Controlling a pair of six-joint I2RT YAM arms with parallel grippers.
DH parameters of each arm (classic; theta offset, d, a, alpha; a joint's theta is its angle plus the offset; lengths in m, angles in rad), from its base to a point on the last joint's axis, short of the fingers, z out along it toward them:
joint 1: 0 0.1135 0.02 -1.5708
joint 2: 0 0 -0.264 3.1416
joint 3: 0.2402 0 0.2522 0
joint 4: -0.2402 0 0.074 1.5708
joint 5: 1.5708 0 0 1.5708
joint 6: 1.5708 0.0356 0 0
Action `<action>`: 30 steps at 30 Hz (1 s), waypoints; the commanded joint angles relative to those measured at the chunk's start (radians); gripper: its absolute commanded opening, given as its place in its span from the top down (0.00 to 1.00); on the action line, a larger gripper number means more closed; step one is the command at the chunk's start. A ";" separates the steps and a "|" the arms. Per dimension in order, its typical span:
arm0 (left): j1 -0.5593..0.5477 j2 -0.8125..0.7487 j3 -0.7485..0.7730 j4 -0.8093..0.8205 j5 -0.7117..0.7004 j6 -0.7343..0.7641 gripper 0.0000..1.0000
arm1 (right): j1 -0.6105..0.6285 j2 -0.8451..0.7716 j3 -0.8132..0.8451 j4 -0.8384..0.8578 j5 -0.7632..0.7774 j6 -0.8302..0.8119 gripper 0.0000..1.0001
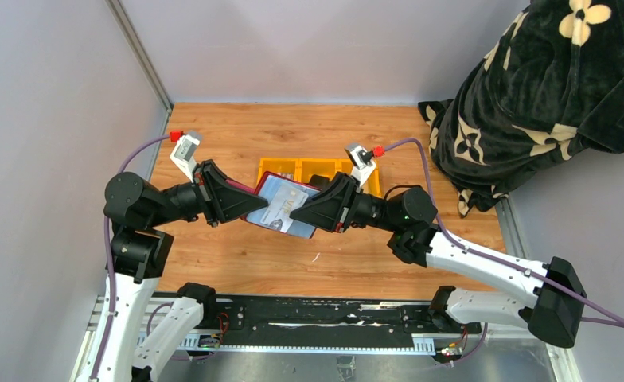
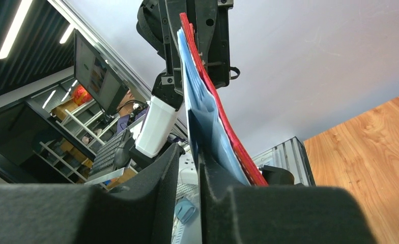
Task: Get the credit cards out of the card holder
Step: Remove the credit card from the card holder.
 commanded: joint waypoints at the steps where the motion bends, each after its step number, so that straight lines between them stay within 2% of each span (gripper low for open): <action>1: 0.009 -0.011 0.009 0.024 0.011 -0.015 1.00 | 0.000 -0.020 -0.038 0.152 0.038 0.041 0.80; 4: 0.010 -0.013 0.013 0.018 0.010 -0.012 1.00 | -0.001 -0.008 -0.028 0.169 0.025 0.051 0.90; 13: 0.024 -0.004 0.066 0.009 -0.013 0.013 1.00 | 0.000 -0.034 -0.043 0.116 0.022 0.029 1.00; 22: 0.026 0.006 0.133 -0.043 -0.038 0.103 1.00 | -0.004 -0.087 -0.037 -0.026 0.044 -0.016 1.00; 27: 0.026 0.029 0.209 -0.189 -0.045 0.263 1.00 | -0.074 -0.156 -0.012 -0.227 0.010 -0.052 1.00; 30: 0.026 0.032 0.233 -0.228 -0.045 0.315 1.00 | -0.138 -0.216 -0.005 -0.385 0.016 -0.134 1.00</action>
